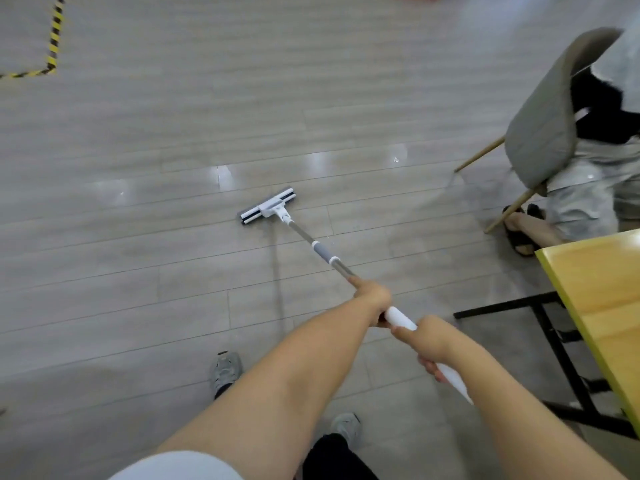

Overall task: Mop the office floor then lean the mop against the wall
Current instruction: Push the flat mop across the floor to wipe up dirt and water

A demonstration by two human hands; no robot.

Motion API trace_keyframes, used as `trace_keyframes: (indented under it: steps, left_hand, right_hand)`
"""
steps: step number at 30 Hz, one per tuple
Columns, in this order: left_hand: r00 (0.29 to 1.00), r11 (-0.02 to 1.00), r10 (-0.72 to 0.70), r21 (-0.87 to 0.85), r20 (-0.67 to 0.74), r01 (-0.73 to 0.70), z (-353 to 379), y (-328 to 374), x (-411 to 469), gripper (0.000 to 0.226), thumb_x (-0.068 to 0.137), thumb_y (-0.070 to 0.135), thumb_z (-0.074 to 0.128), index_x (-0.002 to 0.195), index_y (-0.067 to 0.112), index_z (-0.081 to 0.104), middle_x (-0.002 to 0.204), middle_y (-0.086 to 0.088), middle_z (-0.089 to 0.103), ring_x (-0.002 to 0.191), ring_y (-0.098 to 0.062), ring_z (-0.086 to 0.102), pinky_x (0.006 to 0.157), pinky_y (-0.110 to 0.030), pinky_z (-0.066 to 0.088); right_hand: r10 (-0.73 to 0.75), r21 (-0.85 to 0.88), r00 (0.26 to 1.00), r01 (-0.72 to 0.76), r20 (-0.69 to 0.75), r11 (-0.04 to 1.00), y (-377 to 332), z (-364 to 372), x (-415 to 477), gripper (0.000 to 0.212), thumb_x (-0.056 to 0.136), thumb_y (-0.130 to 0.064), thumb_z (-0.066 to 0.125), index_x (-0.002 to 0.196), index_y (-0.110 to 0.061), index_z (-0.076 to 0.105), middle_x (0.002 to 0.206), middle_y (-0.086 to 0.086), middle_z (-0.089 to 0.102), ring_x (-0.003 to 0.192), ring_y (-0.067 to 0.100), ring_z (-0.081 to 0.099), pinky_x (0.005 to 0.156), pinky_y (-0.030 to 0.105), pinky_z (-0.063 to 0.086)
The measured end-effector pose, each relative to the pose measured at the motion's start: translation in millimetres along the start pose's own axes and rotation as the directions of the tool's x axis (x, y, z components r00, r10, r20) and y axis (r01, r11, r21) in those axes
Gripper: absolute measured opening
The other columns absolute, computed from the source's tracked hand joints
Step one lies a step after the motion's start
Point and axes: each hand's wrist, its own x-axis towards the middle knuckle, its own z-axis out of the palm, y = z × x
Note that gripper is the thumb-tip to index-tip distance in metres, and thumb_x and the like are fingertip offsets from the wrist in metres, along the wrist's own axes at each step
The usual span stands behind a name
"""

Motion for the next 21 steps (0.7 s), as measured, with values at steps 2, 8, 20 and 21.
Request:
trace_keyframes:
  steps: [2,8,20,21]
  left_hand:
    - [0.999,0.999,-0.033,-0.001,-0.036,0.033,-20,-15,-1,0.092,0.095,0.006,0.042,0.154,0.033,-0.023,0.125,-0.016,0.055,0.083,-0.029,0.062,0.070,-0.045,0.060]
    - [0.995,0.998,-0.044,0.031,-0.089,0.047,-79,-38,7,0.092,0.091,0.004,0.050,0.157,0.029,-0.010,0.121,-0.010,0.051,0.091,-0.027,0.060,0.051,-0.033,0.052]
    - [0.992,0.999,0.005,0.053,-0.129,0.002,-215,13,77,0.039,0.086,0.010,0.058,0.124,0.006,0.048,0.094,-0.011,0.056,0.075,-0.025,0.058,0.055,-0.031,0.048]
    - [0.994,0.999,0.004,0.036,-0.110,0.000,-227,17,86,0.041,0.086,0.011,0.059,0.125,0.008,0.047,0.096,-0.012,0.056,0.076,-0.025,0.057,0.057,-0.033,0.049]
  right_hand:
    - [-0.023,0.081,1.000,0.021,0.020,0.996,-11,31,-4,0.044,0.102,-0.040,0.049,0.098,0.004,0.053,0.059,0.016,0.060,0.039,0.026,0.052,0.049,0.027,0.046]
    - [-0.026,0.244,0.997,0.006,0.078,0.970,-62,87,6,0.039,0.103,-0.036,0.050,0.089,0.000,0.052,0.058,0.015,0.056,0.043,0.027,0.052,0.050,0.033,0.048]
    - [-0.021,0.400,0.995,-0.022,0.102,0.916,-223,99,43,0.029,0.102,-0.032,0.050,0.093,-0.005,0.053,0.056,0.013,0.057,0.042,0.026,0.053,0.051,0.034,0.051]
    - [-0.020,0.412,0.994,-0.026,0.106,0.911,-236,101,48,0.029,0.102,-0.032,0.050,0.096,-0.005,0.054,0.055,0.013,0.057,0.041,0.026,0.053,0.049,0.033,0.051]
